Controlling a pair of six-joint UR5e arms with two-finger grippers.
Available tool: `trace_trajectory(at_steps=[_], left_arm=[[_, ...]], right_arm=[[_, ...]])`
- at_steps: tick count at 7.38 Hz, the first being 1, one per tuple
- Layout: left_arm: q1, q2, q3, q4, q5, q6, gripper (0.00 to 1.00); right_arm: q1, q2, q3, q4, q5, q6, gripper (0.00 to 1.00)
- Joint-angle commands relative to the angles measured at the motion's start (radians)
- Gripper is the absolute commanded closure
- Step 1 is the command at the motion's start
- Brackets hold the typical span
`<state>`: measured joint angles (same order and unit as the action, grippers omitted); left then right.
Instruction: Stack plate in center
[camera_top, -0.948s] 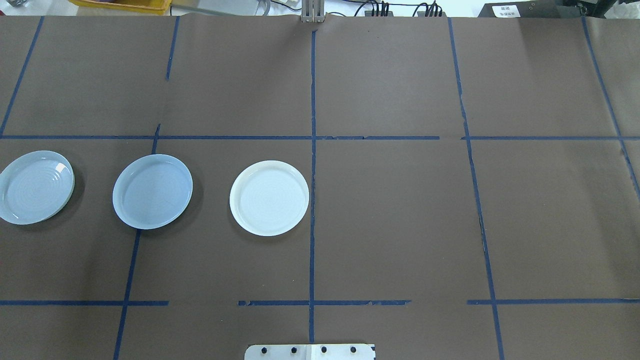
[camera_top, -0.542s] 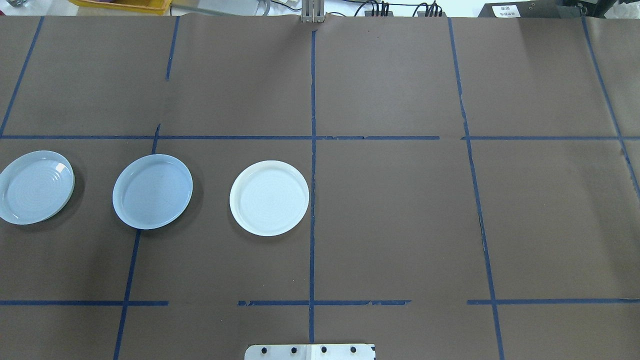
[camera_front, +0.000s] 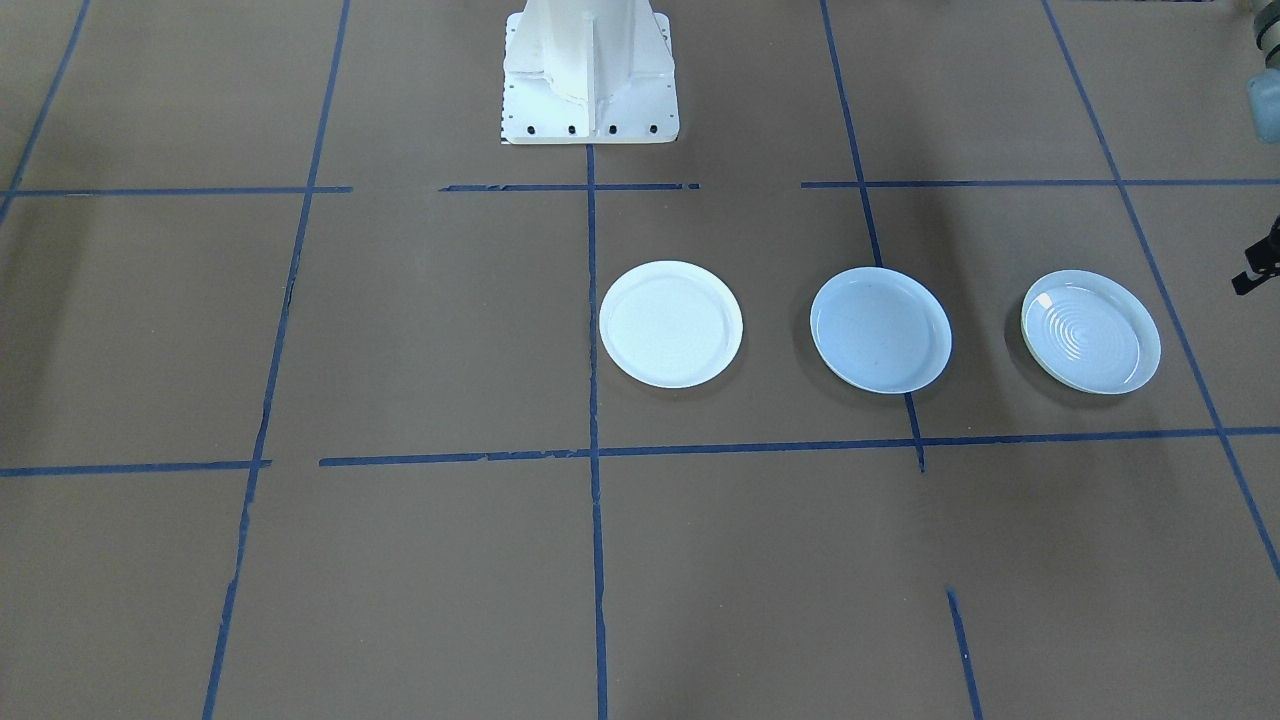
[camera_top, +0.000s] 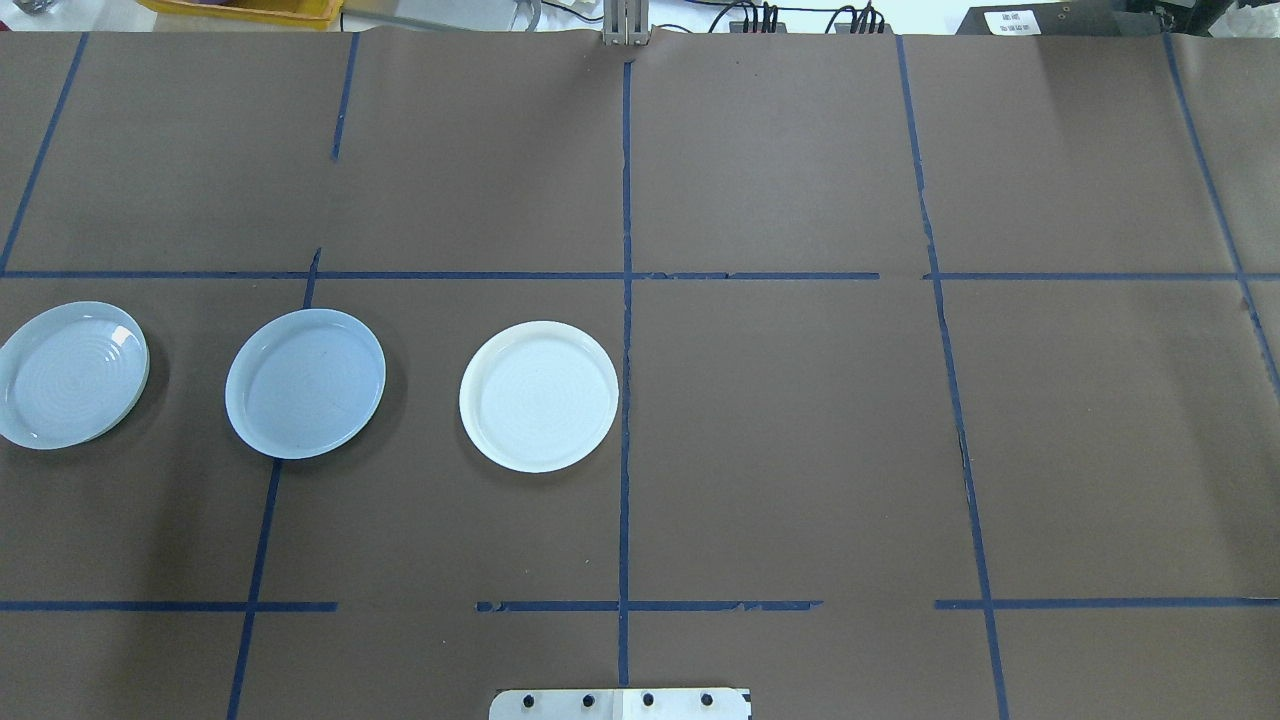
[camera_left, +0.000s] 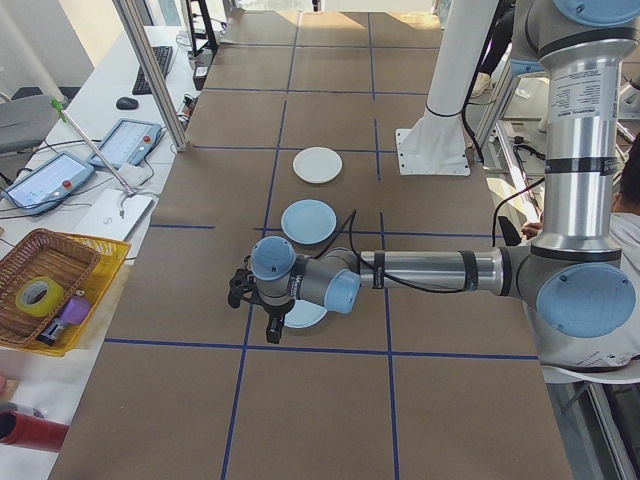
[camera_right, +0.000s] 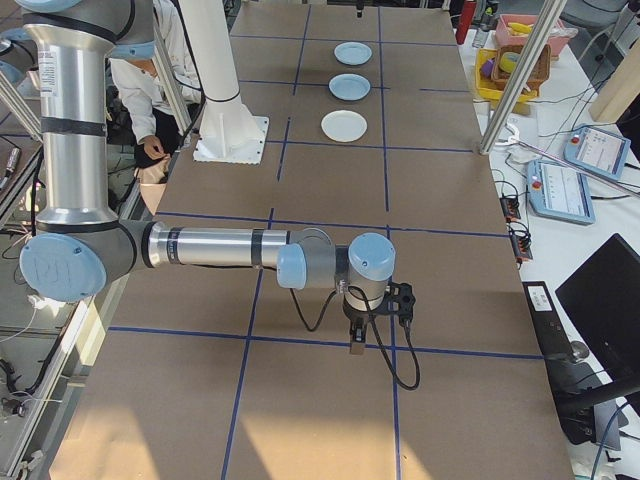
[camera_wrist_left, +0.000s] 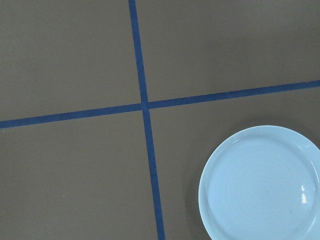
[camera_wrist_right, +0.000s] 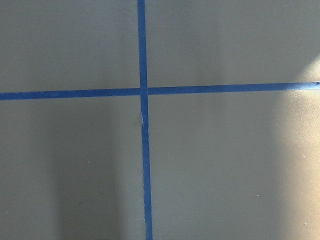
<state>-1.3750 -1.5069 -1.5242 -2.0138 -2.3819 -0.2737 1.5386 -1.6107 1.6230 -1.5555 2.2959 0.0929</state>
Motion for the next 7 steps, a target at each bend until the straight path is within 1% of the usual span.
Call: trace_trajectory(at_steps=[1, 2, 3, 4, 5, 6, 7], left_arm=[[0.110, 0.004, 0.146, -0.319, 0.004, -0.230, 0.00], [0.153, 0.002, 0.195, -0.400, 0.004, -0.304, 0.00], [0.174, 0.002, 0.219, -0.442, 0.006, -0.346, 0.00], [0.195, 0.001, 0.223, -0.447, 0.018, -0.375, 0.03], [0.200, -0.003, 0.223, -0.445, 0.024, -0.381, 0.13], [0.201, -0.006, 0.225, -0.444, 0.024, -0.381, 0.32], [0.201, -0.007, 0.225, -0.439, 0.024, -0.383, 0.43]], right_arm=[[0.000, 0.000, 0.000, 0.000, 0.000, 0.001, 0.00], [0.000, 0.000, 0.000, 0.000, 0.001, 0.001, 0.00], [0.000, 0.000, 0.000, 0.000, -0.001, 0.001, 0.00], [0.000, 0.000, 0.000, 0.000, 0.000, 0.001, 0.00], [0.000, 0.000, 0.000, 0.000, -0.001, -0.001, 0.00], [0.000, 0.000, 0.000, 0.000, 0.000, 0.001, 0.00], [0.000, 0.000, 0.000, 0.000, 0.001, 0.001, 0.00]])
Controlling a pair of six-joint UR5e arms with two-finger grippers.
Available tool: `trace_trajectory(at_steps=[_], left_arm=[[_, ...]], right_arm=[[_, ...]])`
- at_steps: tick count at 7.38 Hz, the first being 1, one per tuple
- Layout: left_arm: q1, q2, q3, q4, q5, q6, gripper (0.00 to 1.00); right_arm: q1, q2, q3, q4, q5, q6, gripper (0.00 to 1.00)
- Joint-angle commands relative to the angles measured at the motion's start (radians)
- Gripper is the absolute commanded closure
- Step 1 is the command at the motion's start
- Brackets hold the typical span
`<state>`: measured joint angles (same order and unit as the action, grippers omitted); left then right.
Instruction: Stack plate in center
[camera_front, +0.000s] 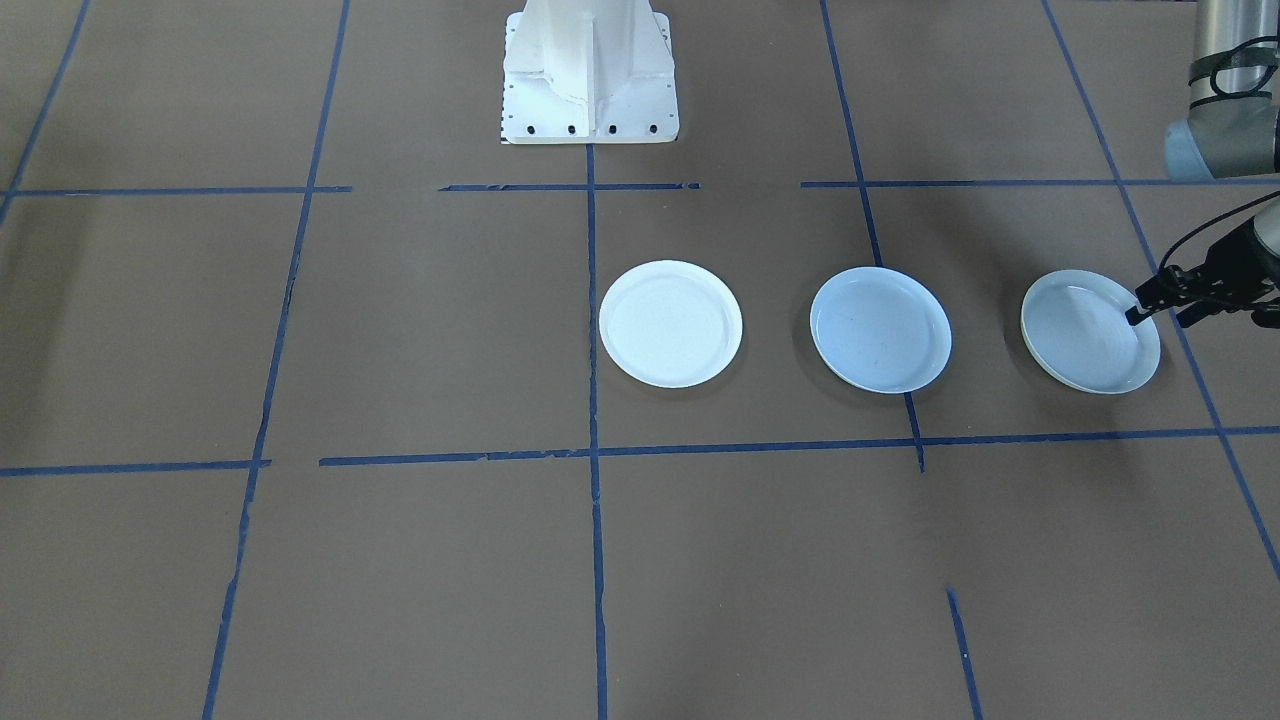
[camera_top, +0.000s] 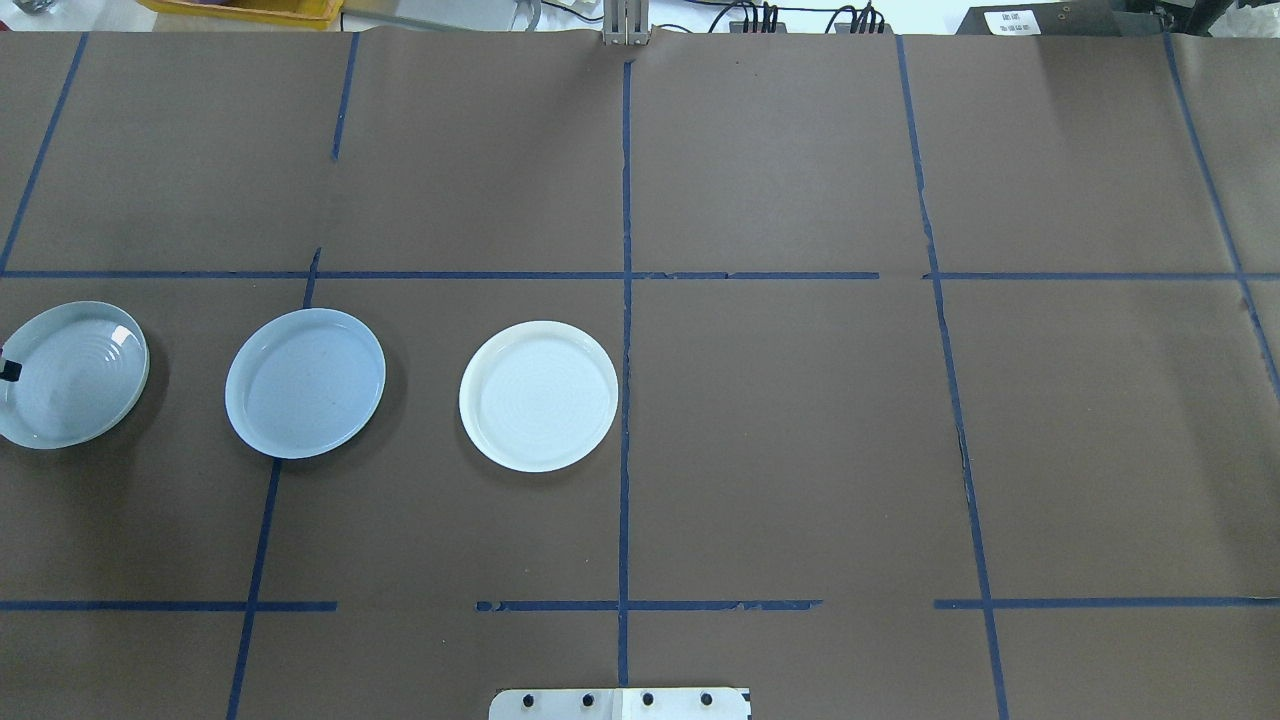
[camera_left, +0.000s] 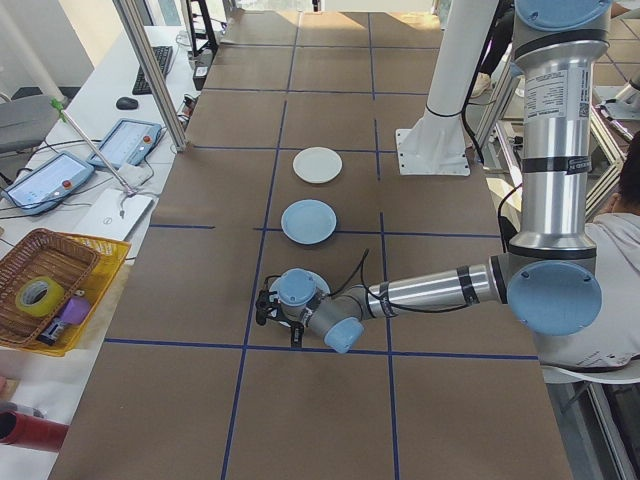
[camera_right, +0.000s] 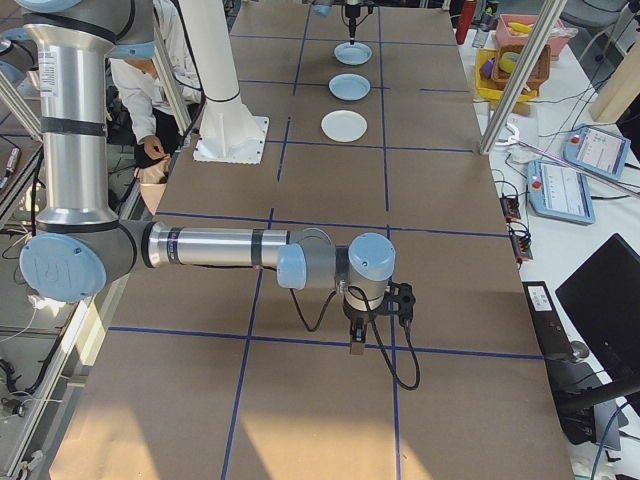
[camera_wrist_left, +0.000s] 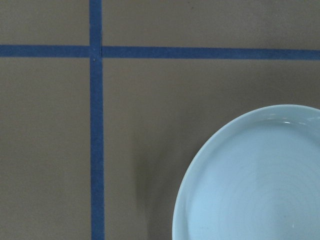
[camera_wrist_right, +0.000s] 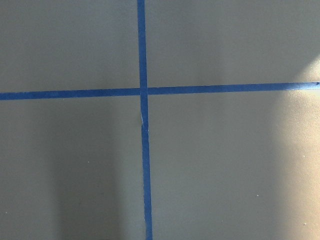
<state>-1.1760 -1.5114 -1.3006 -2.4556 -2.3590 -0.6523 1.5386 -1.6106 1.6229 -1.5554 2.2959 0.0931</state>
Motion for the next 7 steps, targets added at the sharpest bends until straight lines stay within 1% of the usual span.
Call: trace_trajectory(at_steps=[1, 3, 4, 5, 6, 7], left_arm=[[0.003, -0.003, 0.004, 0.003, 0.001, -0.004, 0.45], [0.004, -0.006, 0.020, 0.003, 0.001, -0.004, 0.45], [0.003, -0.006, 0.020, 0.003, 0.000, -0.004, 0.48], [0.003, -0.006, 0.018, 0.003, -0.005, -0.006, 0.70], [0.003, -0.007, 0.018, 0.003, -0.008, -0.007, 1.00], [0.003, -0.007, 0.018, 0.003, -0.008, -0.006, 1.00]], right_arm=[[0.000, 0.000, 0.000, 0.000, 0.000, -0.001, 0.00], [0.000, 0.000, 0.000, 0.000, 0.000, 0.000, 0.00], [0.000, 0.000, 0.000, 0.000, 0.000, -0.001, 0.00], [0.000, 0.000, 0.000, 0.000, 0.000, -0.001, 0.00], [0.000, 0.000, 0.000, 0.000, 0.000, 0.000, 0.00], [0.000, 0.000, 0.000, 0.000, -0.001, 0.000, 0.00]])
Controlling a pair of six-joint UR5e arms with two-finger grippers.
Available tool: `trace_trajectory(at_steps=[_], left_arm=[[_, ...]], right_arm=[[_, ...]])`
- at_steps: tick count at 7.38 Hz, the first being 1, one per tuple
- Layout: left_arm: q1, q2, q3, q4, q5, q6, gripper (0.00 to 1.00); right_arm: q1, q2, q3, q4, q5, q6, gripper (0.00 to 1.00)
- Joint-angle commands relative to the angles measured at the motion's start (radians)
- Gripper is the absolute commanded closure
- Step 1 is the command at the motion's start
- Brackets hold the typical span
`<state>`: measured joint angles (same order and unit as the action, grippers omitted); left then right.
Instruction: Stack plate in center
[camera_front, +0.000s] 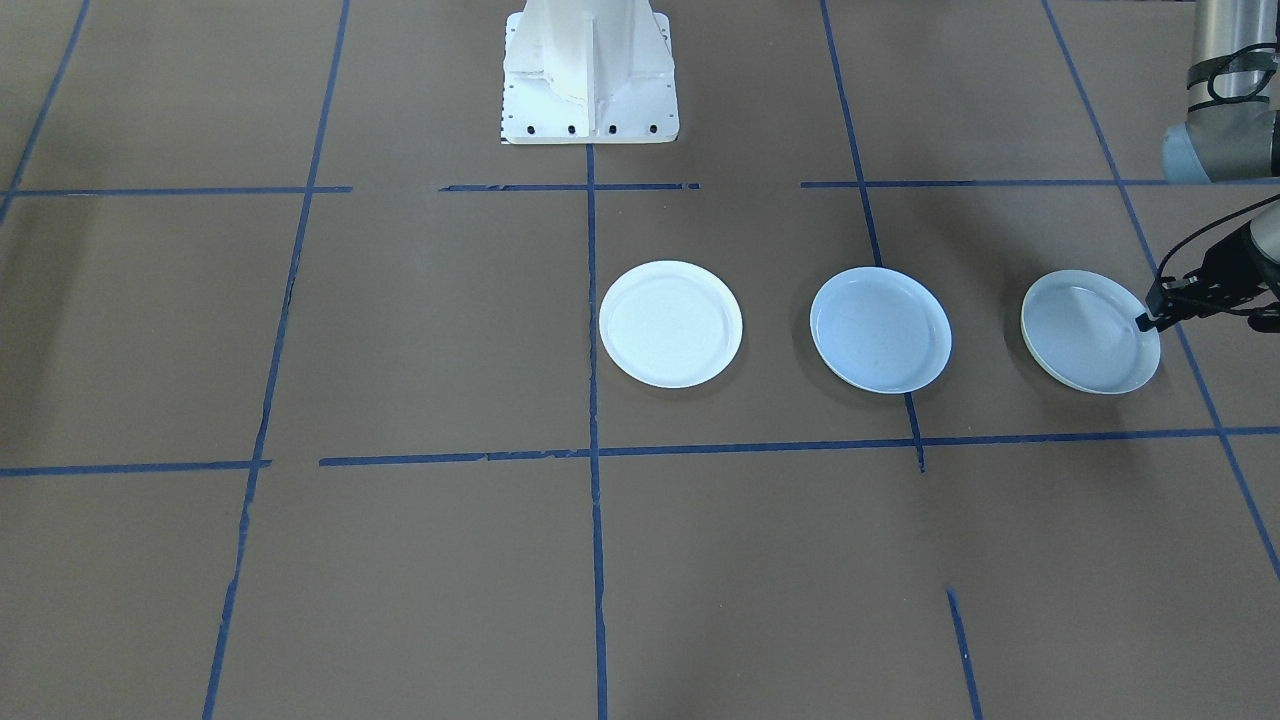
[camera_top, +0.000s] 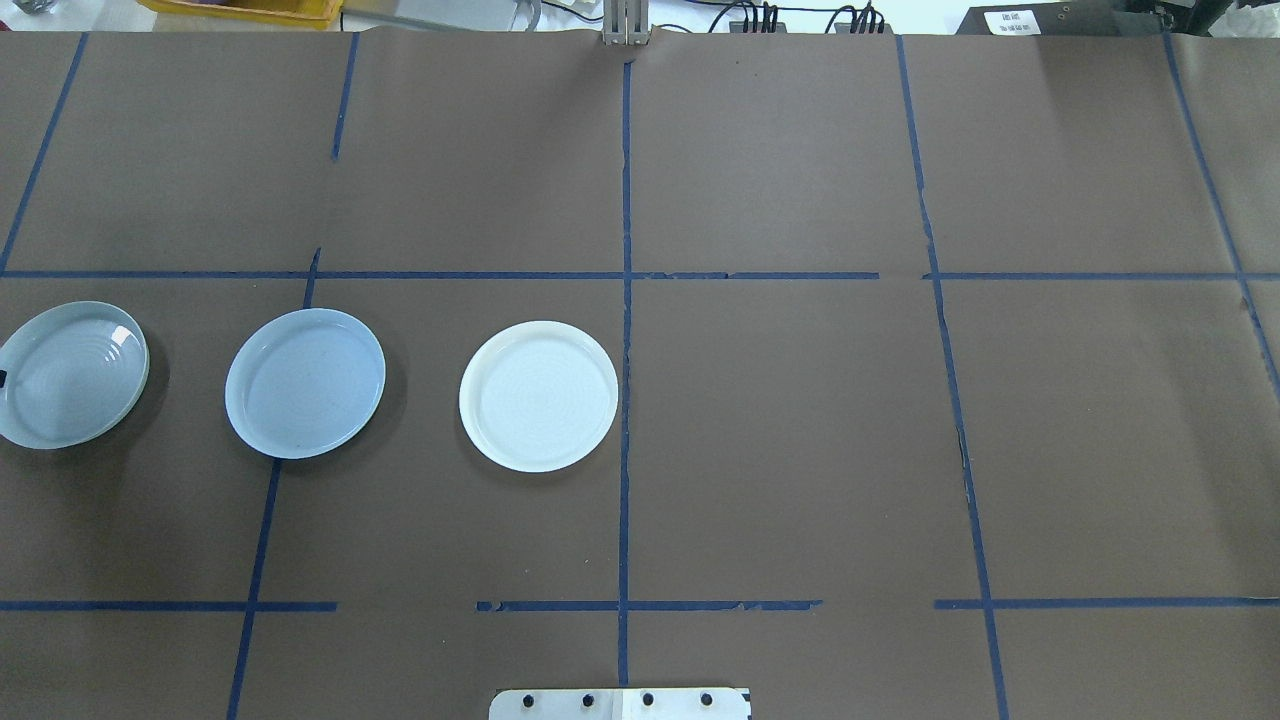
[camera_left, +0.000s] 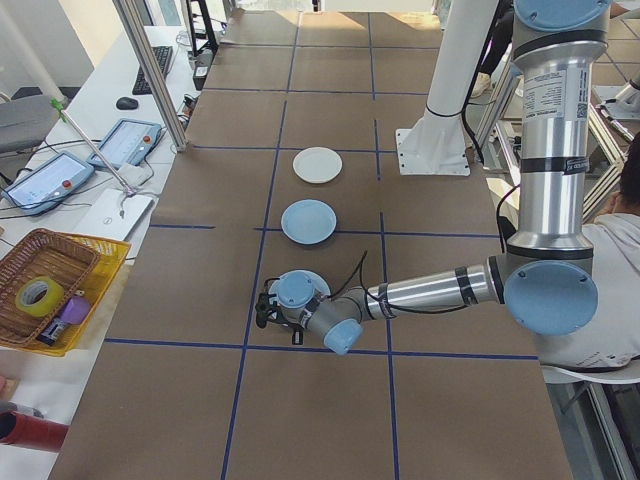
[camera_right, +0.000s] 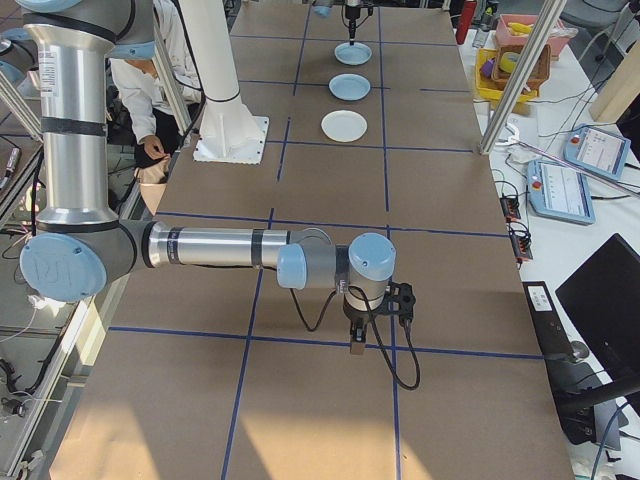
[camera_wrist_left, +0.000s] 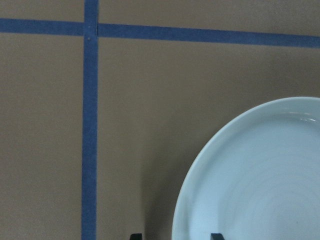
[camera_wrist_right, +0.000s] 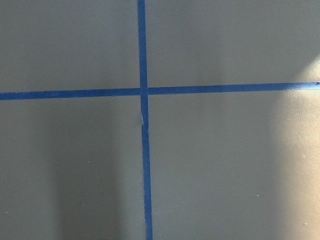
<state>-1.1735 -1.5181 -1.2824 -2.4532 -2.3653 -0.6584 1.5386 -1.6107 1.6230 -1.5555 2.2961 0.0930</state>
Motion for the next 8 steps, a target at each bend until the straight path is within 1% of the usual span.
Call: trace_trajectory(at_steps=[1, 2, 3, 4, 6, 7, 8], left_arm=[[0.000, -0.001, -0.002, 0.000, -0.005, 0.002, 1.00], [0.000, -0.001, -0.008, 0.003, -0.067, 0.003, 1.00], [-0.002, -0.001, -0.020, 0.005, -0.209, 0.003, 1.00], [-0.015, -0.001, -0.064, 0.008, -0.253, -0.001, 1.00], [-0.020, -0.001, -0.165, 0.008, -0.238, -0.138, 1.00], [-0.020, -0.001, -0.225, 0.006, -0.180, -0.223, 1.00], [0.003, -0.004, -0.273, 0.003, -0.114, -0.339, 1.00]], right_arm=[[0.000, 0.000, 0.000, 0.000, 0.000, 0.001, 0.00], [0.000, 0.000, 0.000, 0.000, 0.000, 0.001, 0.00], [0.000, 0.000, 0.000, 0.000, -0.001, 0.001, 0.00], [0.000, 0.000, 0.000, 0.000, 0.000, 0.001, 0.00], [0.000, 0.000, 0.000, 0.000, -0.001, -0.001, 0.00], [0.000, 0.000, 0.000, 0.000, -0.001, -0.001, 0.00], [0.002, 0.000, 0.000, 0.000, 0.000, 0.001, 0.00]])
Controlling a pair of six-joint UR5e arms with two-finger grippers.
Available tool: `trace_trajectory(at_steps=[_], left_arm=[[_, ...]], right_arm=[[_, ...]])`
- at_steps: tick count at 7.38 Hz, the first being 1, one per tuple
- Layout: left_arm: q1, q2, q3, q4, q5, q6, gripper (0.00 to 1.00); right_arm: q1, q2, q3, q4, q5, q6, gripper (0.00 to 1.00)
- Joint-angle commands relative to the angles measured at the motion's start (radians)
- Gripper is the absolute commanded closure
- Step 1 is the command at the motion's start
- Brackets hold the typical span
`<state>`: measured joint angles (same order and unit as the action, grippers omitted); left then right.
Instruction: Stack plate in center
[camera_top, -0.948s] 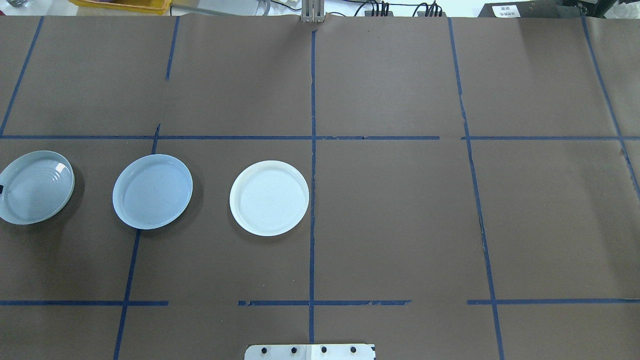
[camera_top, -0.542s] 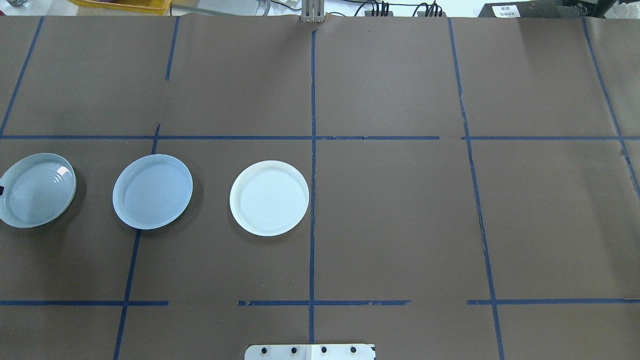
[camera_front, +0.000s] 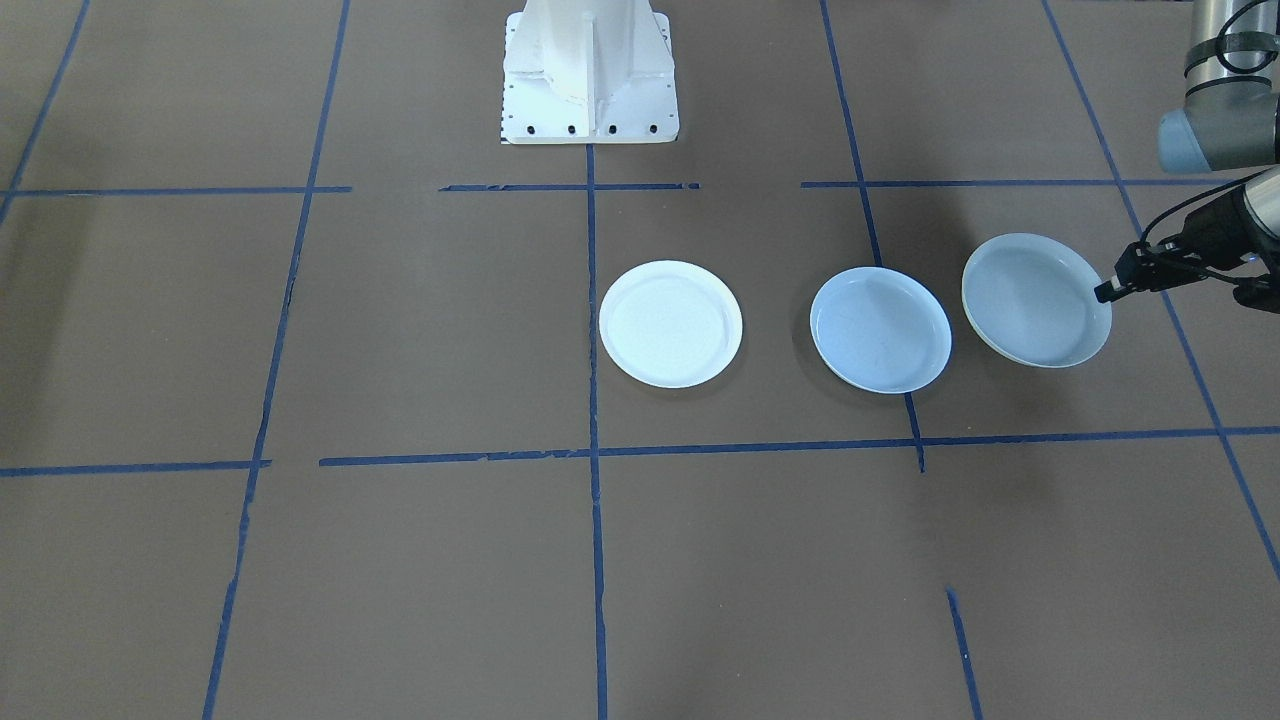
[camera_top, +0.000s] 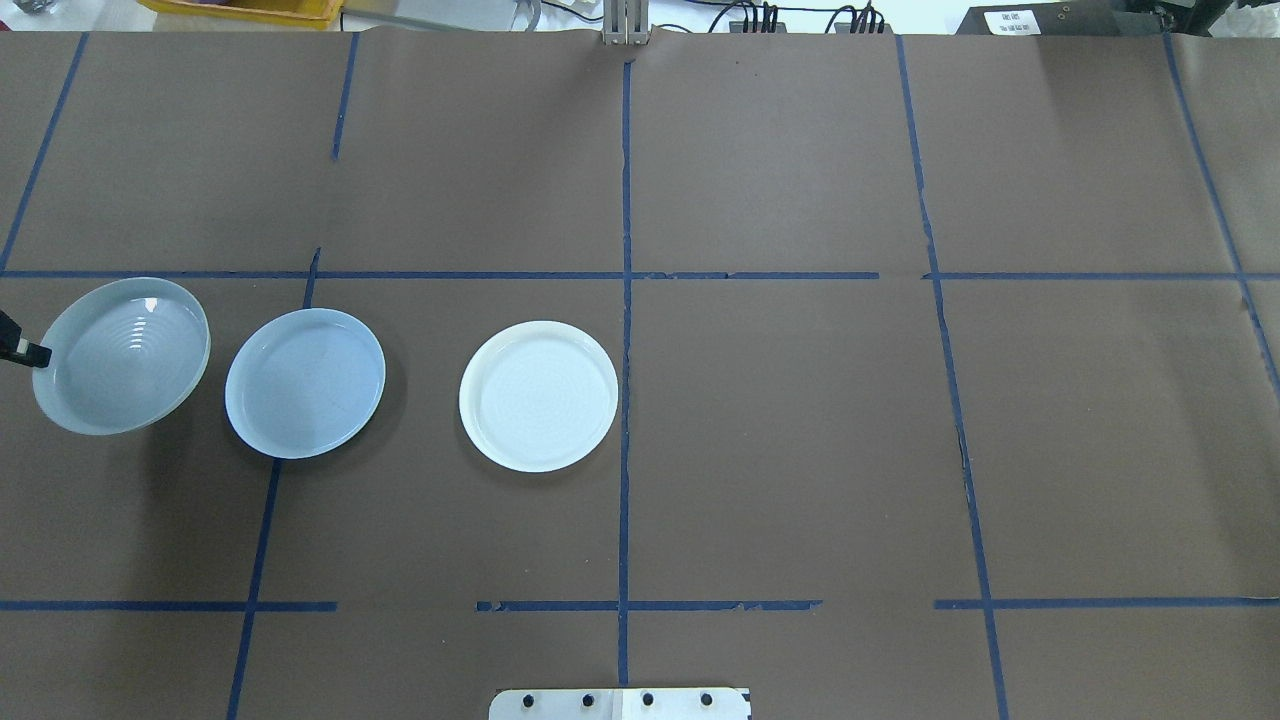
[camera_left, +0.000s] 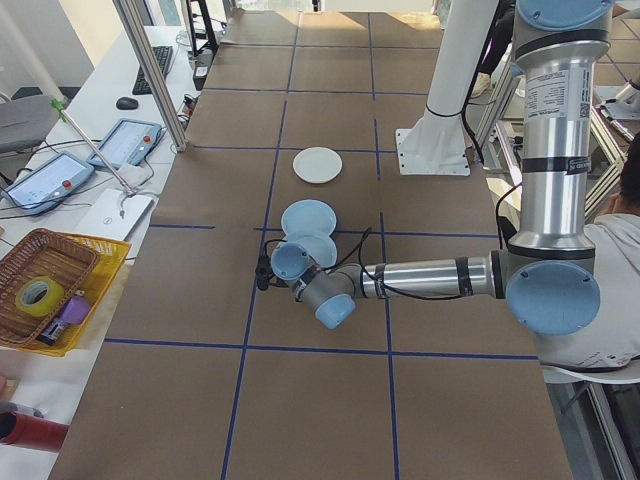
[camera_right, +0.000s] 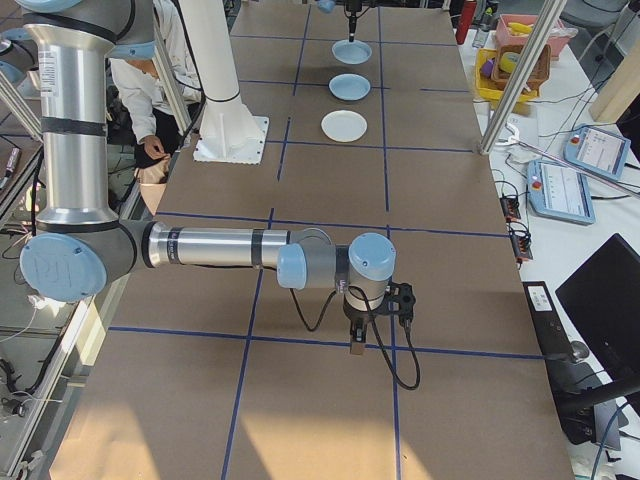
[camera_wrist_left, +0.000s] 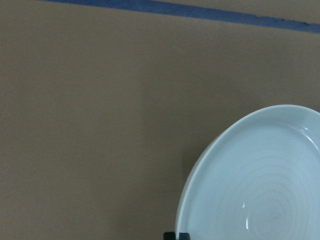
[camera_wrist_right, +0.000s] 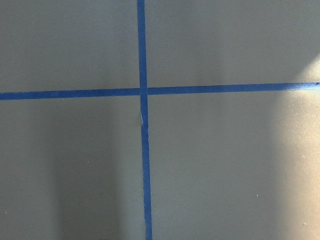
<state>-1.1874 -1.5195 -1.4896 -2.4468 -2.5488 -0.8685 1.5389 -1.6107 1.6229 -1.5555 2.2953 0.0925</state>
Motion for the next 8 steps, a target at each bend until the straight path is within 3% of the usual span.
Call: trace_trajectory(at_steps=[1, 2, 4, 6, 7, 8], left_arm=[[0.091, -0.004, -0.108, -0.006, 0.111, -0.232, 1.00], [0.183, -0.007, -0.136, -0.017, 0.181, -0.325, 1.00], [0.280, -0.030, -0.138, -0.050, 0.260, -0.442, 1.00], [0.307, -0.059, -0.129, -0.049, 0.269, -0.468, 1.00], [0.307, -0.060, -0.132, -0.046, 0.274, -0.469, 0.24], [0.311, -0.070, -0.136, -0.043, 0.281, -0.475, 0.00]], right_arm=[[0.000, 0.000, 0.000, 0.000, 0.000, 0.001, 0.00], [0.000, 0.000, 0.000, 0.002, 0.001, 0.001, 0.00], [0.000, 0.000, 0.000, 0.000, 0.001, 0.000, 0.00], [0.000, 0.000, 0.000, 0.000, 0.001, 0.001, 0.00], [0.000, 0.000, 0.000, 0.000, 0.001, 0.001, 0.00], [0.000, 0.000, 0.000, 0.000, 0.000, 0.001, 0.00]])
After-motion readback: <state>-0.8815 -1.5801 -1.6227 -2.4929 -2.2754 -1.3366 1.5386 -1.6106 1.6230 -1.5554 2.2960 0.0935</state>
